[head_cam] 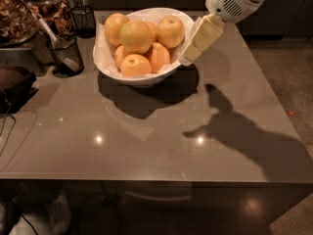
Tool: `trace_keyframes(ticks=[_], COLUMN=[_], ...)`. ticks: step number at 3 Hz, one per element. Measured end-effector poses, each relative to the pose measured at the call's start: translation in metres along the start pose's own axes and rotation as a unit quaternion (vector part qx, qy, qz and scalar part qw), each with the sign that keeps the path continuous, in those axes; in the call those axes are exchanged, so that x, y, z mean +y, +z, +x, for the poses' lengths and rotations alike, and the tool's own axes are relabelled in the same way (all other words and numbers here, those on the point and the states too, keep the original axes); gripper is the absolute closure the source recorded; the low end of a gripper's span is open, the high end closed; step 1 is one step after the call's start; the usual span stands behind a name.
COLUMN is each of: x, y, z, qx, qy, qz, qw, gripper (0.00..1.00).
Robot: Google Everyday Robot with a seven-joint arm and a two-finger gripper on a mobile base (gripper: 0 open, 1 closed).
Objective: Pick orange from white bowl
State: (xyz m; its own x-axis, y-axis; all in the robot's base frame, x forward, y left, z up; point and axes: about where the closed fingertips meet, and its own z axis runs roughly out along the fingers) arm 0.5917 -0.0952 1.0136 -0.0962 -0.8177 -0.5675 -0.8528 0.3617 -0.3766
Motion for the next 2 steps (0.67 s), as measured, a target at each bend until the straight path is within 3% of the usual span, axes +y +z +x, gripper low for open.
trace_keyframes(ticks=[1, 2], x=[0.001, -0.008], y=[0.006, 0.036], z=[0.001, -0.019], qx=[0.003, -0.013], qy=[-0.001, -0.012], qz=[0.005, 0.009], qw=[1.0000, 0.9998], gripper=[0.00, 0.00])
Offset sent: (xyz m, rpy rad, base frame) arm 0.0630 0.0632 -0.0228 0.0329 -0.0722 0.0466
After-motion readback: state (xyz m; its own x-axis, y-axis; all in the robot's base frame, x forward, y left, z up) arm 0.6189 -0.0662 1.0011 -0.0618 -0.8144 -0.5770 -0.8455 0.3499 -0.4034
